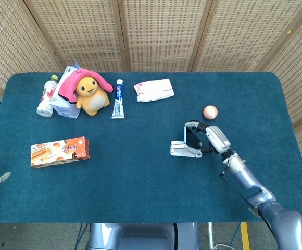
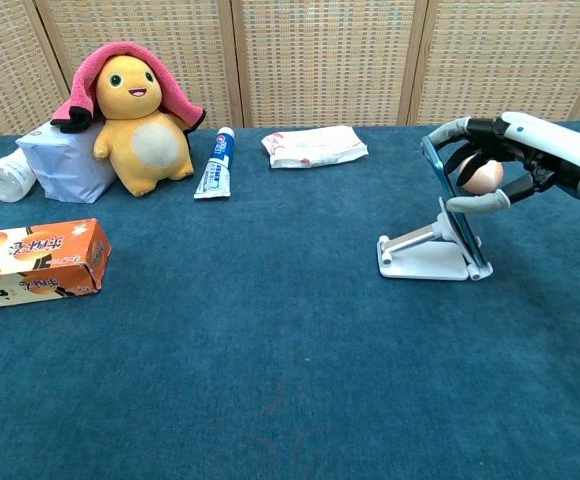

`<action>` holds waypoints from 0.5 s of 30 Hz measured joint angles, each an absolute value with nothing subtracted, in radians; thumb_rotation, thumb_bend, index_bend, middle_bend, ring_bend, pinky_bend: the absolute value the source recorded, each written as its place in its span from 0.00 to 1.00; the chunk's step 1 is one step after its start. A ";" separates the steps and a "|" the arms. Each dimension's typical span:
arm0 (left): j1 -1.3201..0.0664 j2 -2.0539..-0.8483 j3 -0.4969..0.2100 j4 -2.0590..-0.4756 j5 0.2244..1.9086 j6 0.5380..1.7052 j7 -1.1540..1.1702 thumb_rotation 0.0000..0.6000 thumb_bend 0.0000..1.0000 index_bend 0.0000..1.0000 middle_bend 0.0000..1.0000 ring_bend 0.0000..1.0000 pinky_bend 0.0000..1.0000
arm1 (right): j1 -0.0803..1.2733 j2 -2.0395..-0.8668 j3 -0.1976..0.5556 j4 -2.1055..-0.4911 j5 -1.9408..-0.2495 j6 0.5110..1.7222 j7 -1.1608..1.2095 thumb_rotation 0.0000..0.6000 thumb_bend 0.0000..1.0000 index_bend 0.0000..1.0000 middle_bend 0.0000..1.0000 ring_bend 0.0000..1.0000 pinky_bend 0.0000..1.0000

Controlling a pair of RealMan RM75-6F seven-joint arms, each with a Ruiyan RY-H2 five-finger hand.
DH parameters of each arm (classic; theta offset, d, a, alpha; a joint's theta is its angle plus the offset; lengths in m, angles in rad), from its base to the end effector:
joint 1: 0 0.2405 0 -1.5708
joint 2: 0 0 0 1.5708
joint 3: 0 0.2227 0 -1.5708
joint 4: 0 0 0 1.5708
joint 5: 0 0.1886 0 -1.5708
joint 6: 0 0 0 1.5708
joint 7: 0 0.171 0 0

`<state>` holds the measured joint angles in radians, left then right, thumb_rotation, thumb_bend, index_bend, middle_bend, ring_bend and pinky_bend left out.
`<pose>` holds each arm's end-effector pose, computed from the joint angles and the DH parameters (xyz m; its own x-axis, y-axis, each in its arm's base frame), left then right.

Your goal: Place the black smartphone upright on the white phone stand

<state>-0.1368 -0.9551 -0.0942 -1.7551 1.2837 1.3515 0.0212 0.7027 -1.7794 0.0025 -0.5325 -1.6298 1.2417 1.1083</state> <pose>-0.2823 0.2216 0.1969 0.3932 0.0712 0.9167 0.9059 0.1406 -0.3994 -0.1941 -0.3765 0.0231 -0.0927 -0.3331 0.9383 -0.8845 -0.4053 -0.2312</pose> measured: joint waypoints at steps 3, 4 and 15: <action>-0.136 -0.954 -0.094 -1.755 1.285 1.353 0.019 1.00 0.00 0.00 0.00 0.00 0.00 | 0.703 -1.778 0.001 -0.535 -1.632 1.247 1.107 1.00 0.25 0.21 0.20 0.31 0.34; -0.136 -0.954 -0.094 -1.756 1.286 1.354 0.018 1.00 0.00 0.00 0.00 0.00 0.00 | 0.702 -1.777 0.001 -0.535 -1.632 1.249 1.106 1.00 0.24 0.21 0.19 0.31 0.34; -0.132 -0.950 -0.093 -1.759 1.293 1.360 0.011 1.00 0.00 0.00 0.00 0.00 0.00 | 0.699 -1.766 -0.005 -0.551 -1.638 1.268 1.101 1.00 0.23 0.21 0.23 0.30 0.33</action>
<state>-0.1322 -0.9501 -0.0933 -1.7587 1.2930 1.3603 0.0112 0.6988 -1.7660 -0.0052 -0.5507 -1.6384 1.2679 1.1014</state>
